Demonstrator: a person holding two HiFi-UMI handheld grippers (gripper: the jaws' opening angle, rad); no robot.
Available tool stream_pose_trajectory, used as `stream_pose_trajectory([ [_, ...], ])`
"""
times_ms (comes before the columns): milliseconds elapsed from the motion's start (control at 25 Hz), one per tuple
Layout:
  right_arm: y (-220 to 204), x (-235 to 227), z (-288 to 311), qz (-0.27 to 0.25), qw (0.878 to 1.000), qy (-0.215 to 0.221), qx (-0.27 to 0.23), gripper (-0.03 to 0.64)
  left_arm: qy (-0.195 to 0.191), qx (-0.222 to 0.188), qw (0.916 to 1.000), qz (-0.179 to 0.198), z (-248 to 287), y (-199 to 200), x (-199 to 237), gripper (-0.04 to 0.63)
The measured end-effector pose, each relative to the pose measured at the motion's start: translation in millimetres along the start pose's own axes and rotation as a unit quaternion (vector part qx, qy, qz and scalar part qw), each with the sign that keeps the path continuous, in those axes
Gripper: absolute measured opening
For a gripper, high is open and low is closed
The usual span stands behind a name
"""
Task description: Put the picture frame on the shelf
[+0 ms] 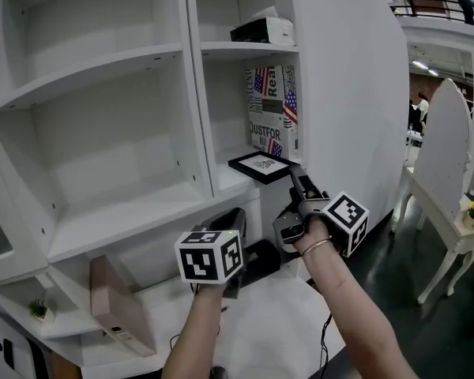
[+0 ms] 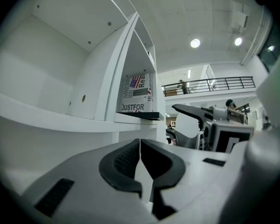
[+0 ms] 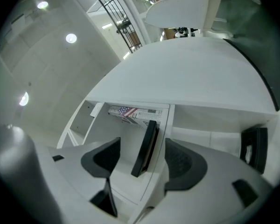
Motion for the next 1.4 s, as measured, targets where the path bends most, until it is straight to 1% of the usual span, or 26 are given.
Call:
stream_pose_trajectory([
  [160, 7.4, 7.1, -12.9, -0.049, 0.998, 0.012, 0.029, 0.282, -0.001, 0.002, 1.0, 0.006, -1.3, -0.9, -9.1, 0.018],
  [280, 8.2, 12.8, -19.1, -0.098, 0.993, 0.017, 0.06, 0.282, -0.002, 0.002, 0.9999, 0.012, -2.9, -0.1, -15.5, 0.018],
  [400, 4.3, 19.1, -23.7, -0.158, 0.983, 0.019, 0.093, 0.282, -0.001, 0.001, 0.9999, 0.015, -4.5, -0.4, -20.5, 0.018],
  [520, -1.0, 24.7, -25.4, -0.222, 0.968, 0.017, 0.119, 0.284, 0.0, -0.001, 0.9999, 0.017, -6.2, -1.3, -24.3, 0.018],
  [640, -9.8, 33.8, -22.4, -0.288, 0.946, 0.028, 0.146, 0.284, 0.001, -0.002, 0.9998, 0.02, -7.4, -2.6, -26.2, 0.018],
  [840, -27.5, 41.8, -15.2, -0.41, 0.891, 0.041, 0.19, 0.284, 0.008, 0.002, 0.9998, 0.021, -8.7, -7.6, -21.9, 0.018],
  [960, -36.7, 40.6, -10.4, -0.462, 0.86, 0.045, 0.209, 0.284, 0.01, 0.004, 0.9997, 0.02, -6.6, -10.5, -17.8, 0.018],
  [1200, -44.4, 32.7, 2.5, -0.548, 0.803, 0.041, 0.233, 0.275, 0.011, 0.007, 0.9998, 0.017, -0.1, -13.4, -12.8, 0.018],
  [1280, -44.5, 30.0, 5.3, -0.568, 0.788, 0.038, 0.235, 0.264, 0.012, 0.008, 0.9998, 0.016, 1.9, -14.2, -10.3, 0.018],
  [1320, -44.5, 28.7, 6.5, -0.573, 0.784, 0.037, 0.235, 0.259, 0.012, 0.008, 0.9998, 0.015, 2.9, -14.3, -9.1, 0.018],
  [1400, -44.7, 26.3, 8.4, -0.576, 0.781, 0.035, 0.238, 0.252, 0.012, 0.008, 0.9998, 0.014, 5.1, -14.0, -7.7, 0.018],
])
Point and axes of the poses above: the fingertips, and each gripper's own axes: z forward along the fingers, x to its left, y out of its top, the point moved 1 cm from there along -z, backward along the fingers, and after that the axes turned 7 degrees about y, right-handed, at the moved point
